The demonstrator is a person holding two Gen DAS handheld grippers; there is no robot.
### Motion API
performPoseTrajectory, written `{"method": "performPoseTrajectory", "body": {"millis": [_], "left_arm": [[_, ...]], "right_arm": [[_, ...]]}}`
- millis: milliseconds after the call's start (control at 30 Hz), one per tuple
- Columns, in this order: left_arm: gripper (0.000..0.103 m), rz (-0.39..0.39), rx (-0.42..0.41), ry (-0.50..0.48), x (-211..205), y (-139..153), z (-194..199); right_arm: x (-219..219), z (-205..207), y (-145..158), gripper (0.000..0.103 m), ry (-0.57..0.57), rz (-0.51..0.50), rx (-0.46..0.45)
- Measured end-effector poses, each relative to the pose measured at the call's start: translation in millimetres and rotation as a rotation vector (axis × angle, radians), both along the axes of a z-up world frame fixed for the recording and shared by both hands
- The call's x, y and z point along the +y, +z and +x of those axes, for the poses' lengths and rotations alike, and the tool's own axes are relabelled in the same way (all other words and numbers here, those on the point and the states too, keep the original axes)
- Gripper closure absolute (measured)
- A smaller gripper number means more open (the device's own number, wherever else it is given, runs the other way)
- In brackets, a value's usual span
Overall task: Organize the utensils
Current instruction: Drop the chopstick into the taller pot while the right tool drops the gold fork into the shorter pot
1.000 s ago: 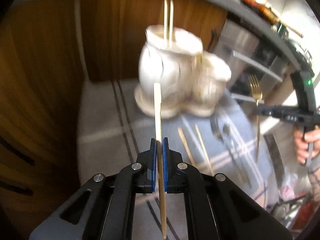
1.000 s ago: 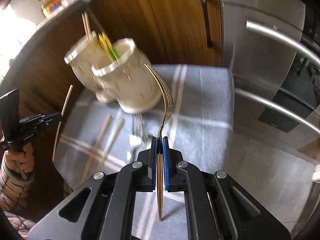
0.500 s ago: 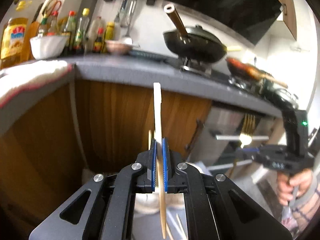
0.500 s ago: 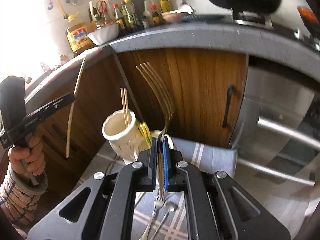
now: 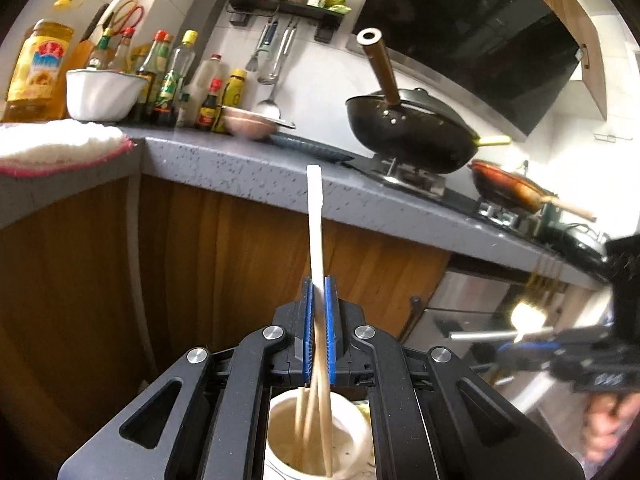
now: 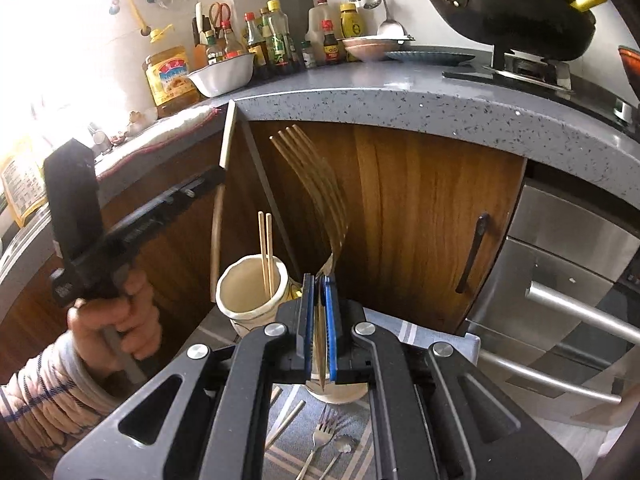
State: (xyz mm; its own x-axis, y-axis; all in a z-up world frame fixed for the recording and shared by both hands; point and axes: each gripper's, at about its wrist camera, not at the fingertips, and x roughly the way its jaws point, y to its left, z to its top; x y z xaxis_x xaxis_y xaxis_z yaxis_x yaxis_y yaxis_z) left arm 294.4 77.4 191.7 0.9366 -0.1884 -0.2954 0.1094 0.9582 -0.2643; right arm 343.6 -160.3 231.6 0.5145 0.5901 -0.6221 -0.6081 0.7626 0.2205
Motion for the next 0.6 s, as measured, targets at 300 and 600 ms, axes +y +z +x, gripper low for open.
{"method": "performPoseTrajectory", "body": {"millis": [300,600], "left_arm": [[0.097,0.023,-0.07,0.061,0,-17,10],[0.097,0.125,-0.082,0.048,-21,-60,-12]], "right_arm": [[6,-3,13,0.098,0.021,-0.023,-0.027],[25,13,-41,0.098,0.028,-0.117,0.064]]}}
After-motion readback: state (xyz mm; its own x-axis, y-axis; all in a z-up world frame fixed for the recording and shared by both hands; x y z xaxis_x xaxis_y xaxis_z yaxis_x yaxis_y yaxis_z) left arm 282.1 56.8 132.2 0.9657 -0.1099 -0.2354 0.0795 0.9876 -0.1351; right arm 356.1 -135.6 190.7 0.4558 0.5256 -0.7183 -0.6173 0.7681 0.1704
